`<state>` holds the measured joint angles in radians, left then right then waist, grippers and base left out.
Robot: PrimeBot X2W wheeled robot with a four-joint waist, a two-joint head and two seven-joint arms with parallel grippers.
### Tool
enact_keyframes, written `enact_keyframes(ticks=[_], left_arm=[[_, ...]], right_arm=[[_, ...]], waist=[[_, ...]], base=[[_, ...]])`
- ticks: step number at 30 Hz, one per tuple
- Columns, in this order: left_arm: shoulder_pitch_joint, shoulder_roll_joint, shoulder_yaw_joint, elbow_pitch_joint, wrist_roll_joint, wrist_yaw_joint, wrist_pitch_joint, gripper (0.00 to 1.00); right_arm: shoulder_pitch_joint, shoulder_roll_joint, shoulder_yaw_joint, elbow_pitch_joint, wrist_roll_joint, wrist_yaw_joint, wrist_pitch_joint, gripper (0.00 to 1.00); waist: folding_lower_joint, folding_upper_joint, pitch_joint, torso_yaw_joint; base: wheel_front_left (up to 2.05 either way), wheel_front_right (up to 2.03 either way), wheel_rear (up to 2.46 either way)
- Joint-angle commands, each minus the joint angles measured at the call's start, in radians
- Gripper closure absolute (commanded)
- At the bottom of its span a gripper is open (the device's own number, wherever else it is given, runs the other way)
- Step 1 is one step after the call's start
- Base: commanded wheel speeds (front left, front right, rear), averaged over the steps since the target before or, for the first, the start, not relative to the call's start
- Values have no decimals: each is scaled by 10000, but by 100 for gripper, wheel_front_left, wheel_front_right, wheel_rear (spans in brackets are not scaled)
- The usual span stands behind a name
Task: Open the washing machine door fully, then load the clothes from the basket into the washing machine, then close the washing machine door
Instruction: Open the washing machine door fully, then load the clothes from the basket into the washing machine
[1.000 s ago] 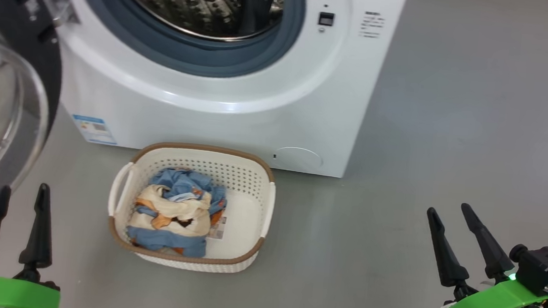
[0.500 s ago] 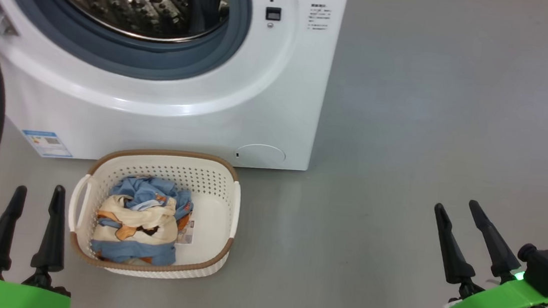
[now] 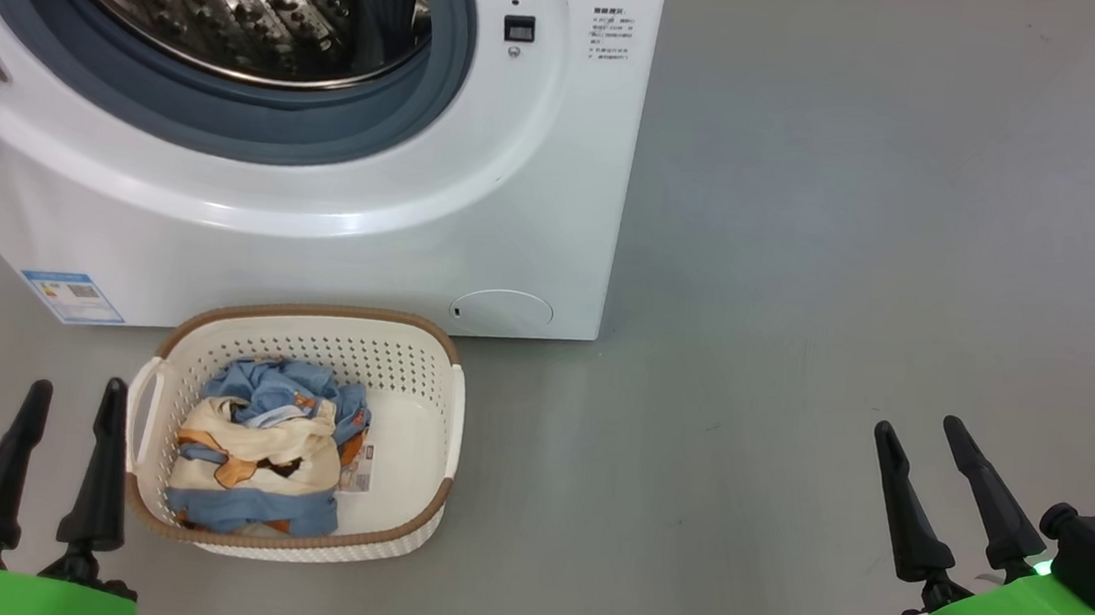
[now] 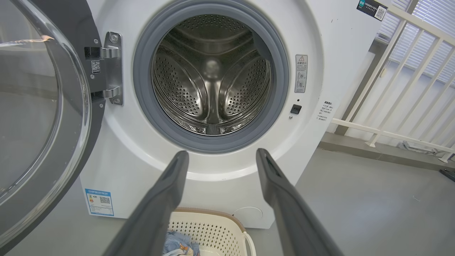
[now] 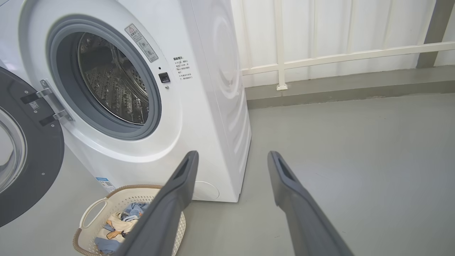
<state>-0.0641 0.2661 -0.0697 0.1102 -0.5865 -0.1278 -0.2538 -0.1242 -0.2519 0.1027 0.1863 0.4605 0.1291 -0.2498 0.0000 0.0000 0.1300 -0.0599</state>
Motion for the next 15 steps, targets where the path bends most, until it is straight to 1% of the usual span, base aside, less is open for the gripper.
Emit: enact_keyframes(ticks=[1, 5, 8, 11, 15], left_arm=[[-150, 335, 337, -208, -65, -29, -80, 0], [-173, 424, 244, -155, -275, -29, -80, 0], [-191, 502, 162, -165, -398, -29, -80, 0], [-195, 544, 91, -161, -491, -29, -80, 0], [-195, 578, 38, -147, -556, -29, -80, 0]], right_arm=[[59, -92, 122, -283, -116, 16, -120, 0], [40, -94, 124, -284, -123, 16, -120, 0], [31, -92, 142, -282, -139, 16, -120, 0], [23, -99, 166, -274, -151, 16, -120, 0], [2, -124, 215, -267, -148, 16, -120, 0]], waist=[[0, 0, 8, 10], [0, 0, 14, 46], [0, 0, 4, 69], [0, 0, -18, 93], [0, 0, -39, 111]], base=[[0, 0, 0], [0, 0, 0], [12, -38, 26], [40, -91, 50], [78, -134, 56]])
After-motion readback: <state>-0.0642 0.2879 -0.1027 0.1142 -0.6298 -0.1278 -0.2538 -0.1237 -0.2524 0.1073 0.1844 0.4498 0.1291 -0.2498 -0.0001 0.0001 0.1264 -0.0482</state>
